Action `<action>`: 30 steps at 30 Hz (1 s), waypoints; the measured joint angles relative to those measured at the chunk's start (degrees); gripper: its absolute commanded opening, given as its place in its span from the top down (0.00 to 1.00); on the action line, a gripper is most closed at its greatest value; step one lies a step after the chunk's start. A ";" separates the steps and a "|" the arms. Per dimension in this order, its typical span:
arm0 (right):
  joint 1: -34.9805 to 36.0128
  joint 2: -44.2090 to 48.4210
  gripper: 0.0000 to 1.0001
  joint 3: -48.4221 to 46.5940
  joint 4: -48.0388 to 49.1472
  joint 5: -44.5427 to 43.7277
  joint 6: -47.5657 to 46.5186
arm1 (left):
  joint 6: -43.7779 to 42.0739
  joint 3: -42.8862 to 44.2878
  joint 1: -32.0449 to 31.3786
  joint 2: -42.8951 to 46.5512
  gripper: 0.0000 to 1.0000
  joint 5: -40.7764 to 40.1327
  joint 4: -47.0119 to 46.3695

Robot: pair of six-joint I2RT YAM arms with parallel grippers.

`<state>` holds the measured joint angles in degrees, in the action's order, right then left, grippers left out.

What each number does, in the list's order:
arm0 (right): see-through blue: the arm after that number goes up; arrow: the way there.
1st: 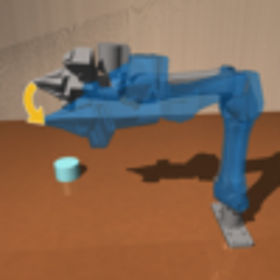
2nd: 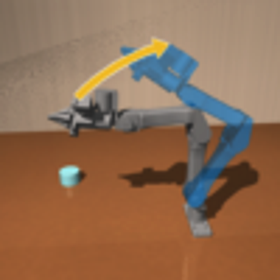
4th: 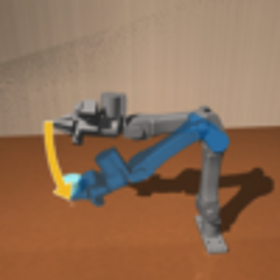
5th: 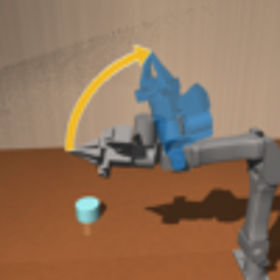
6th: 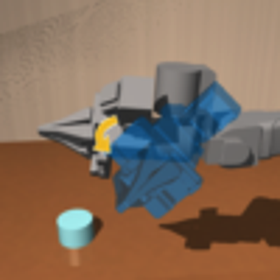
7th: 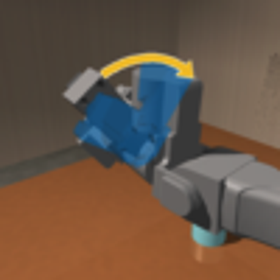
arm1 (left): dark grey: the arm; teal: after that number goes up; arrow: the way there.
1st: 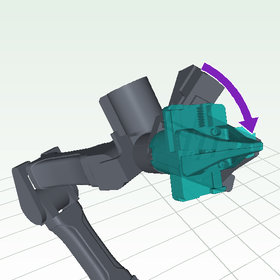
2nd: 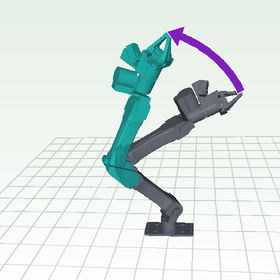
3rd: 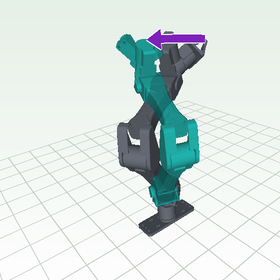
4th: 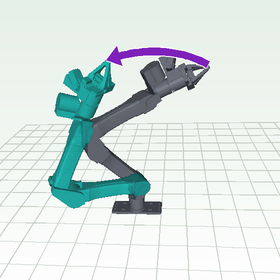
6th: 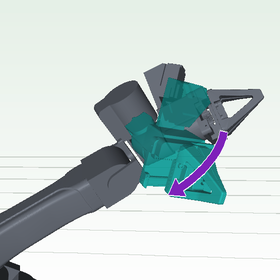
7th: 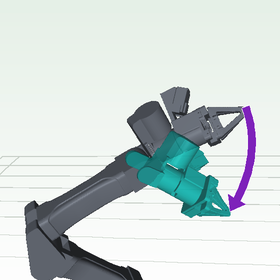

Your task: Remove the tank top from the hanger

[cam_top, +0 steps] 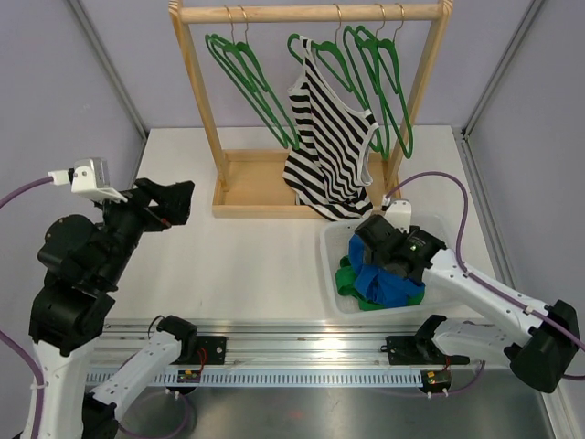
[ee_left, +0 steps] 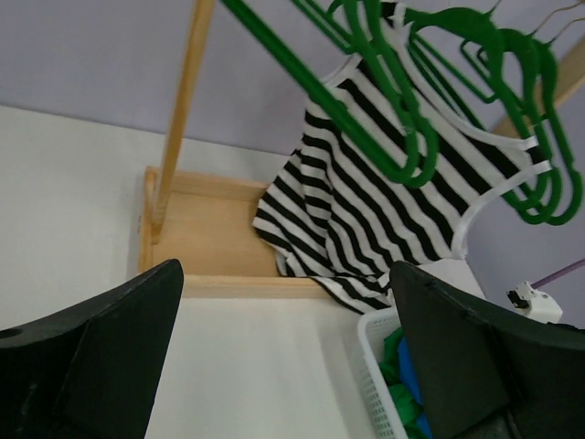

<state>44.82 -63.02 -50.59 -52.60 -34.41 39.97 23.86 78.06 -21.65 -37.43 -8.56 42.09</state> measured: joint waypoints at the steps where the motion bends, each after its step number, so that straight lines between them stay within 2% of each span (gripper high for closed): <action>1: -0.02 0.70 0.01 -0.83 -0.61 -0.09 0.13 | 0.28 1.07 0.00 -0.96 0.01 1.07 -0.48; 8: -0.04 16.81 0.01 -8.39 -2.84 -0.52 -1.42 | 4.55 10.29 -1.36 -12.96 0.01 7.96 -2.84; 13: -0.07 26.32 0.01 -9.88 -3.63 -0.11 -3.06 | 5.66 21.81 -10.34 -25.20 0.01 5.62 -2.80; 17: -0.11 30.18 0.00 -9.44 -3.61 2.84 -4.55 | 5.33 32.81 -17.00 -36.37 0.01 2.58 -3.50; 23: -0.20 33.81 0.01 -6.40 -1.57 10.62 -6.34 | 4.00 49.07 -22.86 -53.77 0.01 -2.21 -3.87; 26: -0.22 34.03 0.00 -4.31 -0.61 14.62 -6.34 | 3.41 53.51 -24.06 -61.51 0.01 -4.52 -6.23; 30: -0.24 34.58 0.01 -2.34 -0.02 17.94 -6.21 | 2.86 53.59 -24.65 -66.45 0.01 -7.69 -9.25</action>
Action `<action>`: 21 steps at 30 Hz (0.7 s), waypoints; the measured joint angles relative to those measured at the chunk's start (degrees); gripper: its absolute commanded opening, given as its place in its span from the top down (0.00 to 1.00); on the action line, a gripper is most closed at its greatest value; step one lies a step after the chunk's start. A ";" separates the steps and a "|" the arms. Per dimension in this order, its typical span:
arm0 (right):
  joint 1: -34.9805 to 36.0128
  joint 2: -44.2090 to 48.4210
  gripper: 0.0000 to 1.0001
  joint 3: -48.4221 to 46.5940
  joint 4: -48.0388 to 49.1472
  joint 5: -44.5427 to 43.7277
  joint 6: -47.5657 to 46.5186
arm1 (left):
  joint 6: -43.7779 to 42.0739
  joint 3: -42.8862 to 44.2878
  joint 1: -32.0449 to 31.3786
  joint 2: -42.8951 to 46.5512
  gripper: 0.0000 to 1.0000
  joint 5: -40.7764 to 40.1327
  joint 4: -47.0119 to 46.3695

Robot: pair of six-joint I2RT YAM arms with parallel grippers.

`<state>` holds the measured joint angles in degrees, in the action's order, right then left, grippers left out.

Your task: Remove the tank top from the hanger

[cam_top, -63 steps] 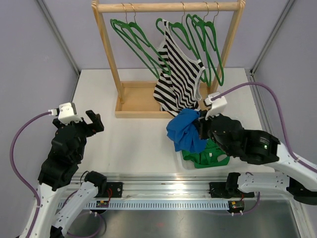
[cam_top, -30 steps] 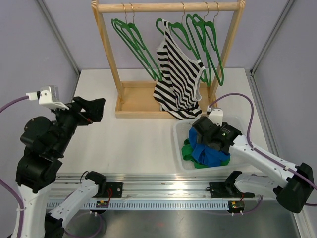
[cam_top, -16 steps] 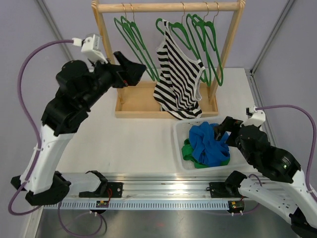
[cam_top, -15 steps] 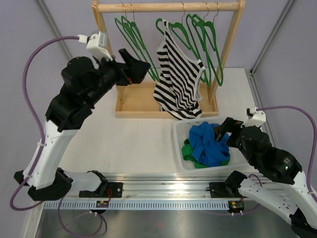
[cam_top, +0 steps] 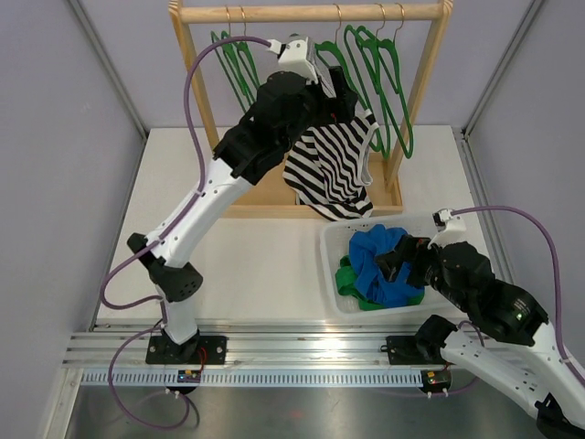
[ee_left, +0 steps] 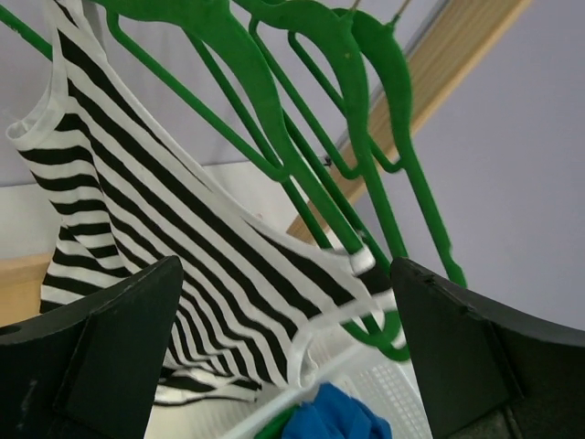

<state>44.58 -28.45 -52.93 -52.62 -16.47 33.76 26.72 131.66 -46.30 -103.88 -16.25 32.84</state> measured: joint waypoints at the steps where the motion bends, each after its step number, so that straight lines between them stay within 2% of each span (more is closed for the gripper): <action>1: 0.00 0.33 0.00 0.59 0.48 1.03 0.07 | -0.39 -0.02 0.00 -1.29 0.01 -0.81 -1.53; 9: -0.02 1.14 0.00 4.28 2.71 7.56 0.59 | -4.50 10.03 -0.17 -14.56 0.02 -5.90 -10.34; 16: -0.02 1.66 0.00 5.77 3.80 10.38 0.63 | -9.40 10.01 -0.57 -16.98 0.28 -13.99 -9.97; 17: 0.00 1.75 0.01 5.81 4.00 10.51 0.63 | -10.34 10.01 -0.63 -16.98 0.36 -15.19 -9.99; 21: -0.02 1.75 0.00 6.05 5.11 11.08 0.61 | -13.60 9.97 -1.07 -16.94 0.54 -18.95 -9.92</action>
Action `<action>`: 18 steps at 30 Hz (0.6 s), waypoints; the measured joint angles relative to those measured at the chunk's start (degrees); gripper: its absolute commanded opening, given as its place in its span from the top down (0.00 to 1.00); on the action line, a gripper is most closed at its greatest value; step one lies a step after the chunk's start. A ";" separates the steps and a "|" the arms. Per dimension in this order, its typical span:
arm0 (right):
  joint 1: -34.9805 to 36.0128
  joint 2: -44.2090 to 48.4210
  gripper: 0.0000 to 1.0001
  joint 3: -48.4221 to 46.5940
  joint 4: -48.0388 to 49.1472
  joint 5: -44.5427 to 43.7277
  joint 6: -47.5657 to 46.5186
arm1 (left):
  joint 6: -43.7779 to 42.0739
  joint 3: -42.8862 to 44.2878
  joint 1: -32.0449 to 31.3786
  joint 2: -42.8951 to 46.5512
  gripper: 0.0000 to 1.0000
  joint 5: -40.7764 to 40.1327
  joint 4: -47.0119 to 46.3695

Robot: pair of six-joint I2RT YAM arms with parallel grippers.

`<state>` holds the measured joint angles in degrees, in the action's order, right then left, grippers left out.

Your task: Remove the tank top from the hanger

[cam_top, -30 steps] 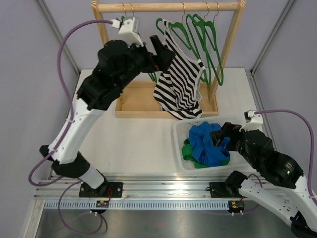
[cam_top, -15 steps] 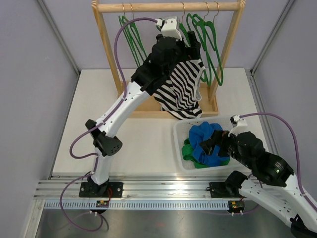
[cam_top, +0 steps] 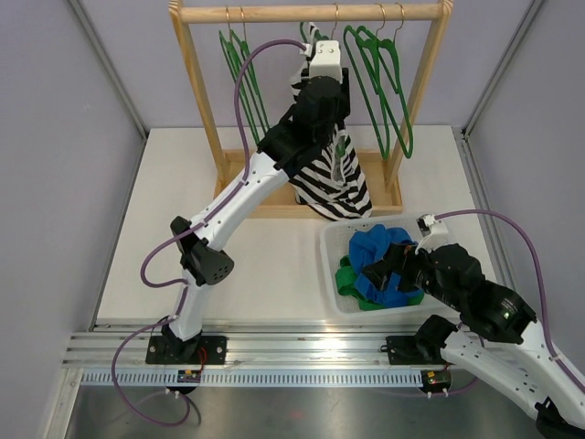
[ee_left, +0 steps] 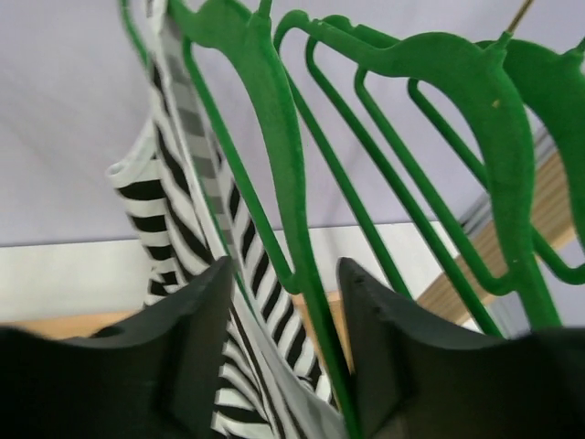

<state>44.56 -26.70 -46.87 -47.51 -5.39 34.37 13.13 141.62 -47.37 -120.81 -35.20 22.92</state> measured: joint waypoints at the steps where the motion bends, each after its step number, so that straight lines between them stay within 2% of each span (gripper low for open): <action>1: 0.00 -0.04 0.01 0.20 0.26 0.24 0.00 | -0.92 0.00 0.00 0.02 0.57 -0.74 0.04; 5: 0.00 -1.03 0.01 0.96 1.68 1.03 0.00 | -4.31 -0.02 0.02 0.17 0.60 -2.82 0.20; 6: 0.00 -1.40 0.00 1.14 2.05 1.44 0.00 | -4.63 -0.02 0.09 0.22 0.66 -2.95 0.44; 9: 0.00 -2.21 0.00 1.46 2.91 2.03 0.00 | -5.33 -0.07 0.66 0.61 0.74 -3.08 1.40; 10: 0.00 -2.32 0.01 1.55 3.08 2.05 0.00 | -5.53 -0.42 0.94 0.87 0.84 -3.15 1.53; 12: 0.00 -2.43 0.00 1.57 3.23 2.08 0.02 | -5.75 -0.72 1.44 1.22 0.89 -2.99 1.77; 13: 0.00 -2.47 0.00 1.57 3.34 2.08 0.00 | -5.97 -0.79 1.68 1.40 0.98 -2.99 2.08; 18: 0.00 -2.84 0.00 1.60 4.00 2.56 0.02 | -6.14 -1.25 2.60 2.91 1.00 -2.27 4.04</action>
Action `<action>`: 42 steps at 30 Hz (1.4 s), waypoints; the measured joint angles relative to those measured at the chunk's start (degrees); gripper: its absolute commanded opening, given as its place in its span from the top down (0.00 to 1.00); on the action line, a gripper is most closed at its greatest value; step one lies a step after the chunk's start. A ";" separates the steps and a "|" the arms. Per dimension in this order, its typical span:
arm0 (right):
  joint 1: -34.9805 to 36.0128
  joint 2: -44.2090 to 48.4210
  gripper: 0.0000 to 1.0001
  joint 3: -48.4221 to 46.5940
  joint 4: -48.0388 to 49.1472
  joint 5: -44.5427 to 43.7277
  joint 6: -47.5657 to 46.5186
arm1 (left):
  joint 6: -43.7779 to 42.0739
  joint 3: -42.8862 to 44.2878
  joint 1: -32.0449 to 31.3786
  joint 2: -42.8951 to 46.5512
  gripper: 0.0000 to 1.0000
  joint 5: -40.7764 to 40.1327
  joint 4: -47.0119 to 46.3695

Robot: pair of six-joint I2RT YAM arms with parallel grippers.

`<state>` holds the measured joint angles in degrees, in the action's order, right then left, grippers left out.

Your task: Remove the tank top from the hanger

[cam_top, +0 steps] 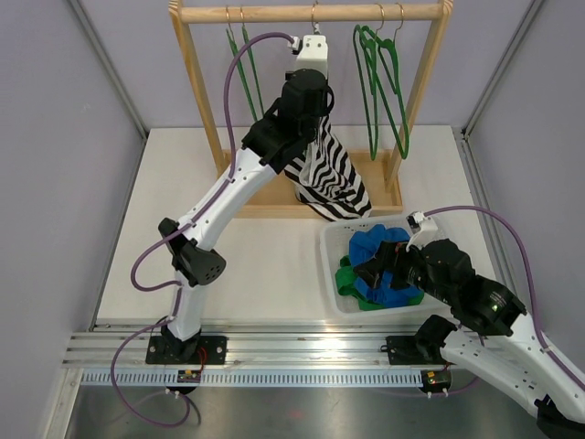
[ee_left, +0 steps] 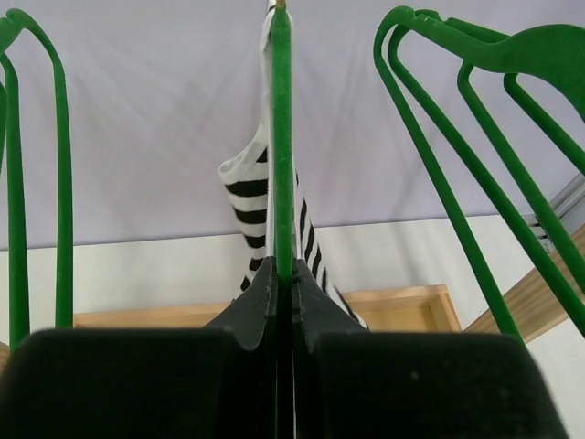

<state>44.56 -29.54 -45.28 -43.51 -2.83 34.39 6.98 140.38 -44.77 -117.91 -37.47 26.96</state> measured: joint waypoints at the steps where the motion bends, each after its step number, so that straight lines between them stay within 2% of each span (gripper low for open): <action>1: 0.00 -0.09 0.01 0.00 0.24 0.35 -0.02 | 0.00 -0.04 0.09 0.24 1.00 0.22 0.26; 10: 0.00 -0.31 0.01 0.98 0.85 1.01 -0.02 | 0.13 -0.74 0.96 4.48 1.00 3.58 3.50; 16: 0.00 -0.37 0.00 1.05 2.03 1.05 -0.07 | 0.11 -1.38 0.96 10.75 1.00 4.76 6.99; 21: 0.00 -1.11 0.01 1.03 3.19 1.38 -0.50 | 0.68 -5.14 0.96 17.25 1.00 6.88 9.97; 28: 0.00 -4.22 0.01 0.07 4.07 1.44 -2.40 | 3.19 -19.69 0.98 31.54 1.00 10.88 13.16; 32: 0.00 -6.19 0.01 -1.11 5.42 1.42 -3.78 | 4.37 -24.85 1.03 35.95 1.00 14.32 17.22; 37: 0.00 -8.76 0.01 -1.77 8.22 0.96 -5.68 | 6.05 -40.65 0.94 45.20 1.00 19.10 20.68; 42: 0.00 -12.41 0.00 -1.77 13.99 1.29 -7.15 | 8.26 -54.23 0.79 57.02 1.00 19.06 25.40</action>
<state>44.56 -41.95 -47.05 -29.52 -1.54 27.24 15.25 86.15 -43.99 -60.88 -18.41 52.36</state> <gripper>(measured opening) 0.993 0.031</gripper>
